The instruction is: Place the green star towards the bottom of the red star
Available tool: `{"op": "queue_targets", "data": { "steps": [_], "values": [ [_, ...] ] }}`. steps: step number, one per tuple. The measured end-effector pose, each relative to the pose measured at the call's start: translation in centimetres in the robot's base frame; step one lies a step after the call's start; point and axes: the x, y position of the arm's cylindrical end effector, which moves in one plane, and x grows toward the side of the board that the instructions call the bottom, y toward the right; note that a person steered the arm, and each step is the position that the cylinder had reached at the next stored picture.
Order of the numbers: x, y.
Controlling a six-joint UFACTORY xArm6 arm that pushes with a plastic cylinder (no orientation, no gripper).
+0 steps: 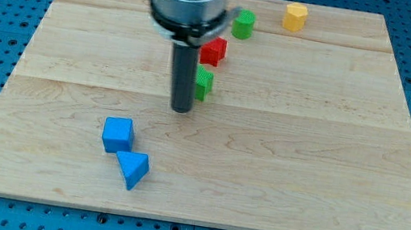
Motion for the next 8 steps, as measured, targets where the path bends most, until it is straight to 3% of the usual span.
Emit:
{"op": "queue_targets", "data": {
  "steps": [3, 4, 6, 7, 8],
  "values": [
    [-2.7, 4.1],
    [-0.3, 4.1],
    [0.3, 4.3],
    [1.0, 3.0],
    [1.2, -3.8]
  ]
}}
